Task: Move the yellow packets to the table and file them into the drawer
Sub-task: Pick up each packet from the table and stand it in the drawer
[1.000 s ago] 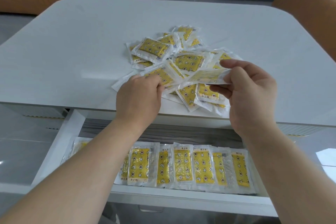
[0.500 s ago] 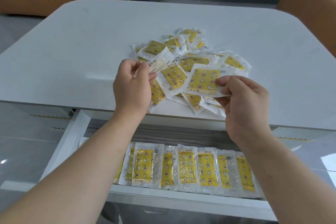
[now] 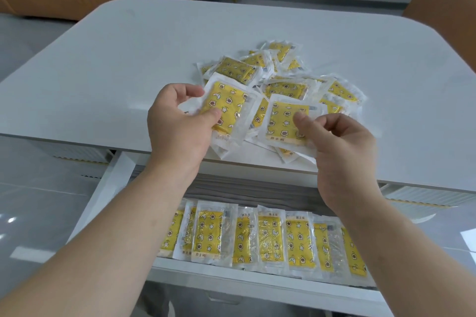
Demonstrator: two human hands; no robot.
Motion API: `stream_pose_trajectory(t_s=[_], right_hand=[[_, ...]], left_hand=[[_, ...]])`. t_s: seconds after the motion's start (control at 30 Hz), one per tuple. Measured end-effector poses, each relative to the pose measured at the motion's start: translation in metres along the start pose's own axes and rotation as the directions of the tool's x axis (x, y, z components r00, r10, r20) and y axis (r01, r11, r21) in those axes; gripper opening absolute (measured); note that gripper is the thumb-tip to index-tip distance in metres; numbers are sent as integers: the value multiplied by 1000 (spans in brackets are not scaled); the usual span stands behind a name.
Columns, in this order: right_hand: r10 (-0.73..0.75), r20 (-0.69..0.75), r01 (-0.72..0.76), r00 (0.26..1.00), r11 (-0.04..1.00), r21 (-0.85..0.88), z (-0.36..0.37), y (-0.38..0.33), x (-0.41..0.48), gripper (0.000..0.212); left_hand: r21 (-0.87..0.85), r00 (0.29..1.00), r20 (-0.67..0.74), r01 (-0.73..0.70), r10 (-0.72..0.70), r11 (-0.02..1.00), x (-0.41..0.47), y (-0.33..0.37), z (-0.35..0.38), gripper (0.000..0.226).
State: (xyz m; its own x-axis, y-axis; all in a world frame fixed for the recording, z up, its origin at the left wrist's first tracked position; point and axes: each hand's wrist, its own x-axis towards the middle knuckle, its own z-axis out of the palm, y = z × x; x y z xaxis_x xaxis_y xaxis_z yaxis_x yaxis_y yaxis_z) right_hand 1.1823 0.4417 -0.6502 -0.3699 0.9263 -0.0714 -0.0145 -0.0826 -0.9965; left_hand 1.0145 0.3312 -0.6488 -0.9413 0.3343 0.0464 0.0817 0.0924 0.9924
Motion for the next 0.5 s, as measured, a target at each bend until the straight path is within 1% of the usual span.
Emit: stream_pose_trajectory(t_s=[0.07, 0.13, 0.2, 0.23, 0.3, 0.4, 0.47, 0.5], right_hand=[[-2, 10, 2, 1000, 1000, -2, 4, 2, -2, 39], [45, 34, -47, 998, 998, 45, 9, 1, -6, 39], [133, 75, -142, 988, 980, 142, 15, 1, -10, 39], [177, 97, -192, 979, 965, 177, 18, 2, -13, 41], [238, 127, -259, 963, 947, 192, 22, 2, -17, 50], [264, 205, -299, 942, 940, 162, 28, 3, -23, 69], [269, 252, -303, 930, 947, 108, 31, 3, -27, 72], [273, 260, -298, 926, 952, 64, 33, 4, -28, 67]], left_hand=[[40, 1000, 8, 9, -9, 999, 0, 1, -6, 49], [-38, 997, 61, 57, -55, 998, -1, 3, -15, 56], [-86, 988, 112, 117, -107, 989, -4, 6, -24, 58], [-74, 985, 120, 131, -121, 989, -5, 7, -29, 57], [-23, 986, 108, 126, -123, 992, -8, 6, -37, 50], [55, 988, 75, 132, -136, 990, -10, -2, -47, 36], [96, 985, 72, 152, -160, 984, -11, -8, -55, 32], [129, 982, 83, 158, -170, 979, -11, -12, -60, 32]])
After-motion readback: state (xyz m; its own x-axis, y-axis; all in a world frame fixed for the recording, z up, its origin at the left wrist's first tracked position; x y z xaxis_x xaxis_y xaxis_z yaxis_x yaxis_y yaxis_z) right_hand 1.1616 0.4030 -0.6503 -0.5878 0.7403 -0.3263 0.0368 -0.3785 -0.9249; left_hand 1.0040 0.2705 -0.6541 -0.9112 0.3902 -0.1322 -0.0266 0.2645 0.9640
